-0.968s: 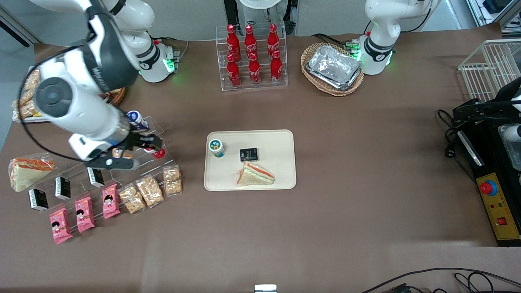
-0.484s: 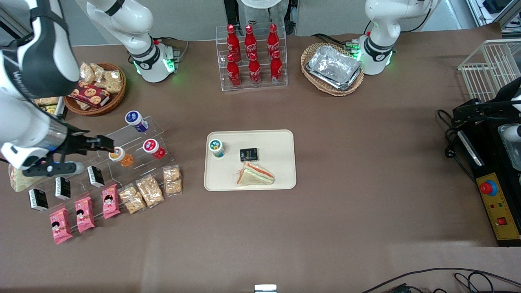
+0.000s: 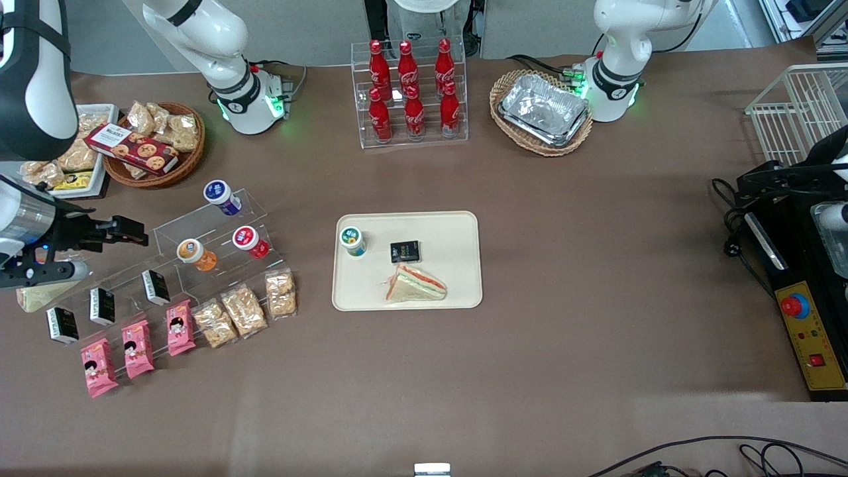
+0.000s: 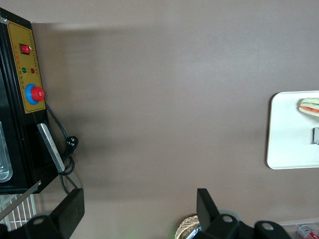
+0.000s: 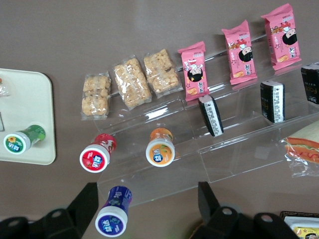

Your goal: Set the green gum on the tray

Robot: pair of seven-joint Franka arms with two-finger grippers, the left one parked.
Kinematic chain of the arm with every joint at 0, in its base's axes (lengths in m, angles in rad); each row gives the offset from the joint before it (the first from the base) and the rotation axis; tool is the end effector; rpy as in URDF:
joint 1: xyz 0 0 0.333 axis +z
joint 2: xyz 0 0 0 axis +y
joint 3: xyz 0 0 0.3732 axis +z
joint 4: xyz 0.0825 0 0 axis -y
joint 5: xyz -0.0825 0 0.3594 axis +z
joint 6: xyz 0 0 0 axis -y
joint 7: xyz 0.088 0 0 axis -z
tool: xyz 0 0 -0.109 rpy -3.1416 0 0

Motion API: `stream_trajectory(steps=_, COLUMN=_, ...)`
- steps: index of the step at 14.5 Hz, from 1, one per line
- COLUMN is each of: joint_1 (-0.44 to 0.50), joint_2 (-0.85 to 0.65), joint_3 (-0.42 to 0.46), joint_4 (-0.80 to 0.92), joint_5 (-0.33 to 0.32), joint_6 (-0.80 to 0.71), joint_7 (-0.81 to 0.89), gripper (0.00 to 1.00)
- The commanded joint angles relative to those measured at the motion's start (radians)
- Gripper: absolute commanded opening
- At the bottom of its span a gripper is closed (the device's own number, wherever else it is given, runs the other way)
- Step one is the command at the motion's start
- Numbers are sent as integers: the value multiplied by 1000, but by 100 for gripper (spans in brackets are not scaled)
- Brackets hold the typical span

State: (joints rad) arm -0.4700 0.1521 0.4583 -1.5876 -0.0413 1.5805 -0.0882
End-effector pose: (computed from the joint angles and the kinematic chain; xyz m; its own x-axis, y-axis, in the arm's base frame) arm 0.5714 -0.0315 0.5968 0.9868 0.0820 -0.1400 0.0772 -0.9963 -0.0387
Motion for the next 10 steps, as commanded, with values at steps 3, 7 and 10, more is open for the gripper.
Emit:
stream_trajectory(steps=3, joint_1=-16, joint_2=-16, joint_3=10, joint_4=15, joint_5=12, joint_6=-33, joint_7=-35, gripper=96)
stream_trajectory(steps=7, joint_1=-16, joint_2=-31, joint_3=10, joint_4=17, joint_5=11, joint_6=-33, joint_7=-35, gripper=99)
stream_trajectory(steps=10, joint_1=-16, joint_2=-42, joint_3=10, joint_4=17, joint_5=11, joint_6=-33, joint_7=-35, gripper=99)
